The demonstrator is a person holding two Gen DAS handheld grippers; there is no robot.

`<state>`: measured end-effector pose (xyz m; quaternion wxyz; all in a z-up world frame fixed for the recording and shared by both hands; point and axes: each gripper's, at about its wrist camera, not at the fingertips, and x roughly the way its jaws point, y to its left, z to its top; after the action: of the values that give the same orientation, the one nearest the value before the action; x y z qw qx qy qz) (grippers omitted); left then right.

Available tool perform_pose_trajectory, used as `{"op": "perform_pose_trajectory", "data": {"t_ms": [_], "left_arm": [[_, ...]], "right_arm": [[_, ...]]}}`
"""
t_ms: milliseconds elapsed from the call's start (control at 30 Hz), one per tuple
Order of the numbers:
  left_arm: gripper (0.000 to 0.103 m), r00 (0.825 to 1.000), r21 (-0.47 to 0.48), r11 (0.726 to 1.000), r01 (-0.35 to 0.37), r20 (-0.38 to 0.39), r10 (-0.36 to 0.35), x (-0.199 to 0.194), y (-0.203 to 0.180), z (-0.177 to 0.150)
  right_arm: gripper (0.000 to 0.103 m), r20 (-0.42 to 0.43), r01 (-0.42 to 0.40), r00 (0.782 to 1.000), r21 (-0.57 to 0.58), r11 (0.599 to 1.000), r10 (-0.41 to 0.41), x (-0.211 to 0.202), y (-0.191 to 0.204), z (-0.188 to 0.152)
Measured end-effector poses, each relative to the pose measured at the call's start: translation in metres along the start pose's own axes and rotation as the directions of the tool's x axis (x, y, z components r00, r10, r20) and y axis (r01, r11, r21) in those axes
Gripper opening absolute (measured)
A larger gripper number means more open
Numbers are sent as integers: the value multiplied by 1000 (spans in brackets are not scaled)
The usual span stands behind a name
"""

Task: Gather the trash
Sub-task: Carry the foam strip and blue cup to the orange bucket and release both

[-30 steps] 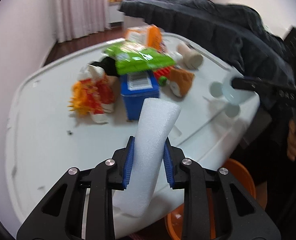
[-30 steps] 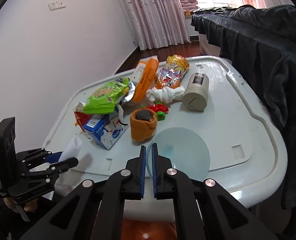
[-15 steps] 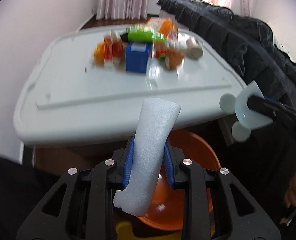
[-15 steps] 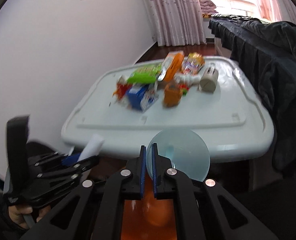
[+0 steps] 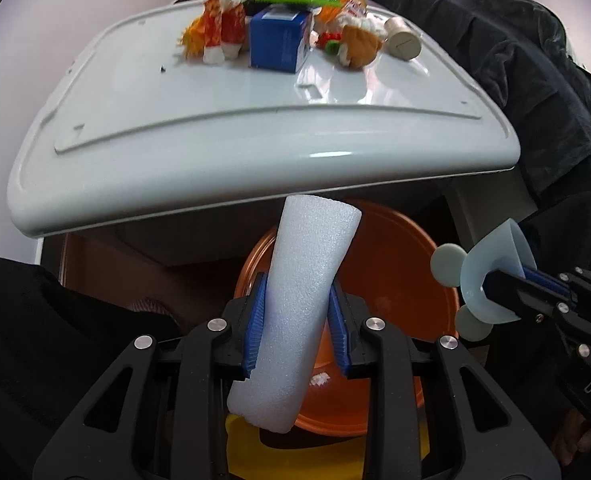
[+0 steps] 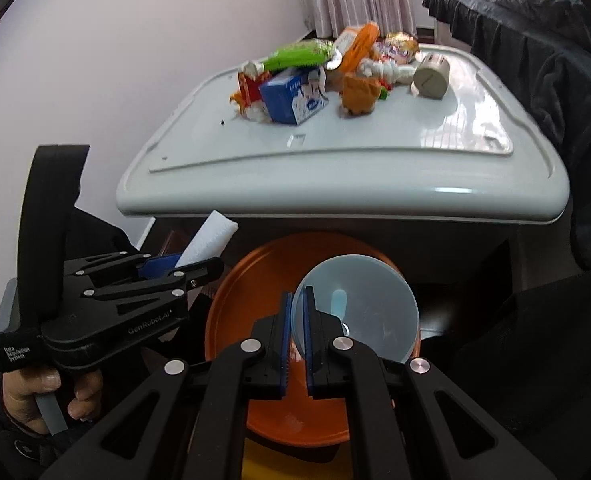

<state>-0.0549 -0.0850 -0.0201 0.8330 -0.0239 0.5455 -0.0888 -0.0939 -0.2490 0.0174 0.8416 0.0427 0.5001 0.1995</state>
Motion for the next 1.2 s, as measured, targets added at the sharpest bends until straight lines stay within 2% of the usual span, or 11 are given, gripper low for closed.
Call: {"op": "perform_pose_trajectory", "data": {"t_ms": [500,533,600,633,667,1000,1200], "left_arm": [[33,999,-4,1000,0,-40,-1,7,1,-2],[37,999,0,1000,-7,-44,7,8,-1,-1],[50,998,4,999,-36,-45,36,8,-2,-1],[65,998,0,999,-46,-42,45,7,-1,-1],[74,998,-4,999,-54,-39,54,6,0,-1],[76,998,-14,998,-58,-13,58,2,3,2],[76,999,-34,998,-46,21,47,-6,10,9]], "right_arm": [[8,-32,8,999,3,1000,-8,13,-4,1],[10,-31,14,999,7,1000,-14,14,-5,1],[30,-33,18,999,23,1000,-17,14,-8,1],[33,-30,21,999,33,999,-20,14,-11,1],[33,-27,23,999,40,999,-22,13,-13,1],[33,11,36,999,56,998,-36,3,-20,4],[34,34,46,998,60,997,-48,-1,-31,22]]}}
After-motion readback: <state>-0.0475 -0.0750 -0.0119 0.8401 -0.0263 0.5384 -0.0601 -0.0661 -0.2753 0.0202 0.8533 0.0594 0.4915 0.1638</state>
